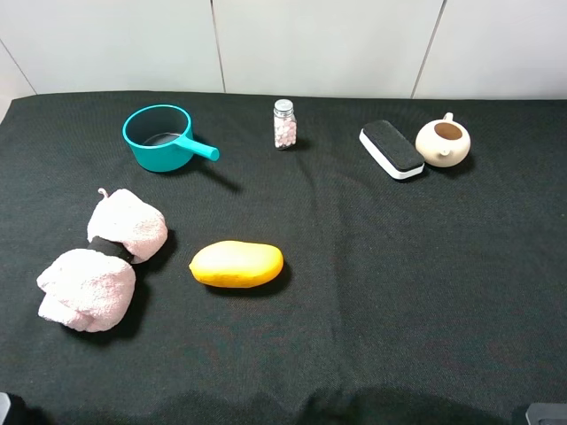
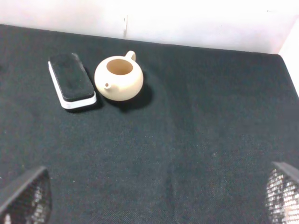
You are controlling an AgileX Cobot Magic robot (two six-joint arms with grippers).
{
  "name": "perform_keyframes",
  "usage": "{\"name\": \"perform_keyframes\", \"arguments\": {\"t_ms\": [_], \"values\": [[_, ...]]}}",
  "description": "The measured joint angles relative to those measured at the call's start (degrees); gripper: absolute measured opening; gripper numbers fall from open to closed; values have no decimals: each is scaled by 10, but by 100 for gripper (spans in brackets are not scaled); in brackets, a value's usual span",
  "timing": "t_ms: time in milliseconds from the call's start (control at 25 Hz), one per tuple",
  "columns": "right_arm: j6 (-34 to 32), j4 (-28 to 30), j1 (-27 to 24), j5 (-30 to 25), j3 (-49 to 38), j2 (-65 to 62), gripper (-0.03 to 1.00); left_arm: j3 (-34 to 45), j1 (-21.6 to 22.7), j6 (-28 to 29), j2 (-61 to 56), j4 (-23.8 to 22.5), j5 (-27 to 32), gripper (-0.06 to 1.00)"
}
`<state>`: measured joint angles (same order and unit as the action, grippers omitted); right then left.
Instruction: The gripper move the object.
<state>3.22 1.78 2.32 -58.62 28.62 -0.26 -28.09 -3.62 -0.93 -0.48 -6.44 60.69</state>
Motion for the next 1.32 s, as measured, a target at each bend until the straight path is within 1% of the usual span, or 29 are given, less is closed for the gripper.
{"name": "perform_keyframes", "arguments": {"t_ms": [1320], "values": [[-3,0,0,0,0,0,69,0,0,0,0,0,0,77]]}}
